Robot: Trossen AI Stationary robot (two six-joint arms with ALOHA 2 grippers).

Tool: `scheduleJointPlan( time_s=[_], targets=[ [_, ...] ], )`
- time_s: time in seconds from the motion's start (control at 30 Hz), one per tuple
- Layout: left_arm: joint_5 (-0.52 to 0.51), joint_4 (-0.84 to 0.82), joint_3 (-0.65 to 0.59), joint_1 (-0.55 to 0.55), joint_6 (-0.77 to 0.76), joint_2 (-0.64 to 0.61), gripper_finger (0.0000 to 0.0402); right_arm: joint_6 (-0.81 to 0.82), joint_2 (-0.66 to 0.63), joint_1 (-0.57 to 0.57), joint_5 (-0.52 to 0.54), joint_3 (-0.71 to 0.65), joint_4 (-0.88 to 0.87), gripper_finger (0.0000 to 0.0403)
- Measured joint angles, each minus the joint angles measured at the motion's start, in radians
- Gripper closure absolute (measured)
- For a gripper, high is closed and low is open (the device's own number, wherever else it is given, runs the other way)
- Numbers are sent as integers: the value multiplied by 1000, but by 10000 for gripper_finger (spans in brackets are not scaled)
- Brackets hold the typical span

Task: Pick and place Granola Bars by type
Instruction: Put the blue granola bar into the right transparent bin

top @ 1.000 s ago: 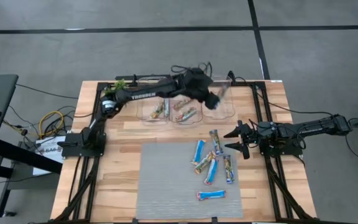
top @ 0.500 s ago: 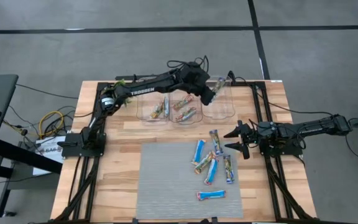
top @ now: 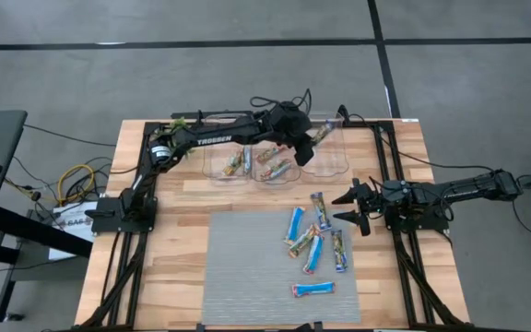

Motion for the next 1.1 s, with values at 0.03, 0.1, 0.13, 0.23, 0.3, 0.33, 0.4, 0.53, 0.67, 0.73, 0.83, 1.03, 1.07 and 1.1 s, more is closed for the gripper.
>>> scheduleJointPlan(
  time_s=[0.03, 0.1, 0.13, 0.23, 0.3, 0.33, 0.4, 0.53, 0.67, 0.73, 0.83, 1.03, 1.07, 1.1],
  targets=[
    [0, 12, 0, -1, 1, 0, 338, 0, 0, 0, 0, 0, 0, 178],
    [0, 38, 0, -2, 1, 0, 320, 0, 0, 0, 0, 0, 0, 178],
    [0, 45, 0, -2, 1, 0, 309, 0, 0, 0, 0, 0, 0, 178],
    [0, 46, 0, -5, 1, 0, 276, 0, 0, 0, 0, 0, 0, 178],
    [0, 46, 0, -6, -4, 0, 257, 0, 0, 0, 0, 0, 0, 178],
    [-1, 46, 0, -7, -13, 0, 250, 0, 0, 0, 0, 0, 0, 178],
    [-1, 46, 0, -10, -33, 0, 240, 0, 0, 0, 0, 0, 0, 178],
    [7, 49, 0, -18, -53, 0, 235, 0, 0, 0, 0, 0, 0, 178],
    [41, 49, 0, -38, -70, 0, 239, 0, 0, 0, 0, 0, 0, 178],
    [66, 49, 0, -51, -81, 0, 241, 0, 0, 0, 0, 0, 0, 178],
    [108, 49, 0, -74, -83, 0, 245, 0, 0, 0, 0, 0, 0, 178],
    [180, 43, 0, -143, -117, 0, 247, 0, 0, 0, 0, 0, 0, 178],
    [185, 40, 0, -156, -133, 0, 247, 0, 0, 0, 0, 0, 0, 178],
    [186, 35, 0, -170, -149, 0, 247, 0, 0, 0, 0, 0, 0, 178]
  ],
)
